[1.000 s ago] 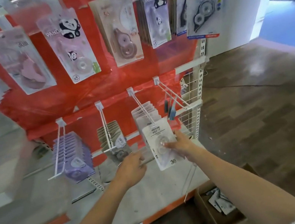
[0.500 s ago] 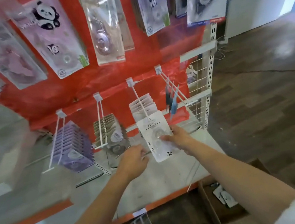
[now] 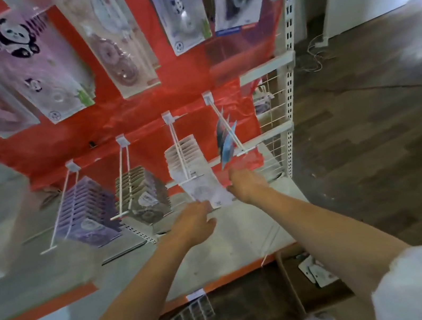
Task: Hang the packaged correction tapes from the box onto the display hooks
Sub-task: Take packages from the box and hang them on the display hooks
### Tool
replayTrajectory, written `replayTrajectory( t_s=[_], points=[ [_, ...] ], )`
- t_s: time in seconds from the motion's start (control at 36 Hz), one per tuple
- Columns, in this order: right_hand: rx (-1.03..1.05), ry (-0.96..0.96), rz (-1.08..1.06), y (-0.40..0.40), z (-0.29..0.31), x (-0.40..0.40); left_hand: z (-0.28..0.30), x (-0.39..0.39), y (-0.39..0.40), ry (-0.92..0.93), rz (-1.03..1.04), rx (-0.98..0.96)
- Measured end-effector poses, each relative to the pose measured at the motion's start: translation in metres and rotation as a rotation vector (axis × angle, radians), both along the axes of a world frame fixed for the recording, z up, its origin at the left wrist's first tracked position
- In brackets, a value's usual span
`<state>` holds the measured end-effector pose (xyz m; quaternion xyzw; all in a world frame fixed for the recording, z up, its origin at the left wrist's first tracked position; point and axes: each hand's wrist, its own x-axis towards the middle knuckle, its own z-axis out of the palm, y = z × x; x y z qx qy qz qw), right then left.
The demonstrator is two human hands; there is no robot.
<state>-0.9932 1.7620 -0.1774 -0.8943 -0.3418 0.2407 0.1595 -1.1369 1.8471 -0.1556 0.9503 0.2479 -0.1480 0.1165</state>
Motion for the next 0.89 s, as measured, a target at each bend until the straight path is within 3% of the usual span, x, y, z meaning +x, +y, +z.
replayTrajectory(
  t_s=[0.22, 0.39, 0.89],
  points=[
    [-0.088, -0.100, 0.079, -0.067, -0.009, 0.035, -0.014, 0.051, -0.051, 0.019, -0.097, -0.062],
    [-0.106, -0.063, 0.081, -0.136, -0.021, 0.070, -0.029, 0.095, -0.100, 0.030, -0.217, -0.086],
    [-0.203, 0.255, -0.342, -0.319, -0.120, 0.065, -0.104, 0.156, -0.220, 0.285, -0.549, -0.140]
  ],
)
